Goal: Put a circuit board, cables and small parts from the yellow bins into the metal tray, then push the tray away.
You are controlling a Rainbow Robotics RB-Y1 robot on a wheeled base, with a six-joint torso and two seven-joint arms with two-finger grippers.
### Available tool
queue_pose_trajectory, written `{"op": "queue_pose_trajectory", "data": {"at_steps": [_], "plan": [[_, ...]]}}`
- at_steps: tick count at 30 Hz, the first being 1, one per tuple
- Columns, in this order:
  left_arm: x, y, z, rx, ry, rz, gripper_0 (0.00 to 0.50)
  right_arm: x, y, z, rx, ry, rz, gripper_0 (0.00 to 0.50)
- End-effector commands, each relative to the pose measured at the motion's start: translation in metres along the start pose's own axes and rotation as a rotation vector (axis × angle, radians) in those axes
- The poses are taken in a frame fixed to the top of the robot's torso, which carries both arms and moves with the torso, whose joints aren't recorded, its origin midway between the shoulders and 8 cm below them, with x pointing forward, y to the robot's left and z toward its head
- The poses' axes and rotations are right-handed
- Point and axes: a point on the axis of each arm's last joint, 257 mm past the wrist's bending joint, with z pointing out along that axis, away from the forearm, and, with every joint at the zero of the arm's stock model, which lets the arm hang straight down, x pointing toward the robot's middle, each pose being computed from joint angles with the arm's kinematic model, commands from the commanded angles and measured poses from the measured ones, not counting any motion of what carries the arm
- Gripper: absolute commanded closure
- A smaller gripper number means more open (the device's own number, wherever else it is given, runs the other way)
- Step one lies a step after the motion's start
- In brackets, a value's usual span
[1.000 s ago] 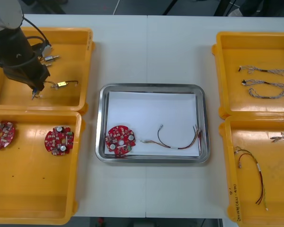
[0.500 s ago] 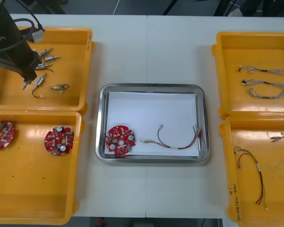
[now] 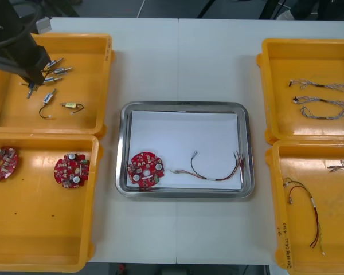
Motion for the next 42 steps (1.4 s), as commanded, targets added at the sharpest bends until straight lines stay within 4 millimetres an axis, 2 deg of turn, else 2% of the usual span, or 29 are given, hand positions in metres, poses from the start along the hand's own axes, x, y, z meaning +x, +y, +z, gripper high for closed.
{"op": "queue_pose_trajectory", "data": {"at_steps": [1, 5, 11, 16, 21, 26, 33, 38, 42], "plan": [[-0.018, -0.006, -0.041, -0.001, -0.101, -0.133, 0.5, -0.017, 0.029, -0.014, -0.04, -0.036, 0.122, 0.0], [-0.024, -0.024, -0.048, 0.008, -0.136, -0.148, 0.5, -0.024, 0.028, -0.007, -0.015, -0.048, 0.212, 0.0], [-0.035, -0.069, -0.054, 0.052, -0.187, -0.199, 0.5, -0.026, 0.023, 0.011, 0.028, -0.054, 0.37, 0.0], [-0.034, -0.109, -0.049, 0.089, -0.216, -0.222, 0.5, -0.025, 0.026, 0.028, 0.047, -0.06, 0.489, 0.0], [-0.029, -0.137, -0.042, 0.107, -0.212, -0.215, 0.5, -0.024, 0.024, 0.038, 0.056, -0.043, 0.586, 0.0], [-0.023, -0.172, -0.024, 0.095, -0.197, -0.223, 0.5, -0.023, 0.019, 0.051, 0.059, -0.022, 0.666, 0.0], [-0.016, -0.205, 0.002, 0.11, -0.17, -0.25, 0.5, -0.027, 0.002, 0.067, 0.067, -0.014, 0.75, 0.0], [-0.01, -0.221, 0.025, 0.12, -0.152, -0.261, 0.5, -0.035, -0.003, 0.07, 0.06, -0.042, 0.779, 0.0], [-0.004, -0.231, 0.046, 0.13, -0.147, -0.268, 0.5, -0.039, -0.002, 0.082, 0.047, -0.051, 0.807, 0.0]]}}
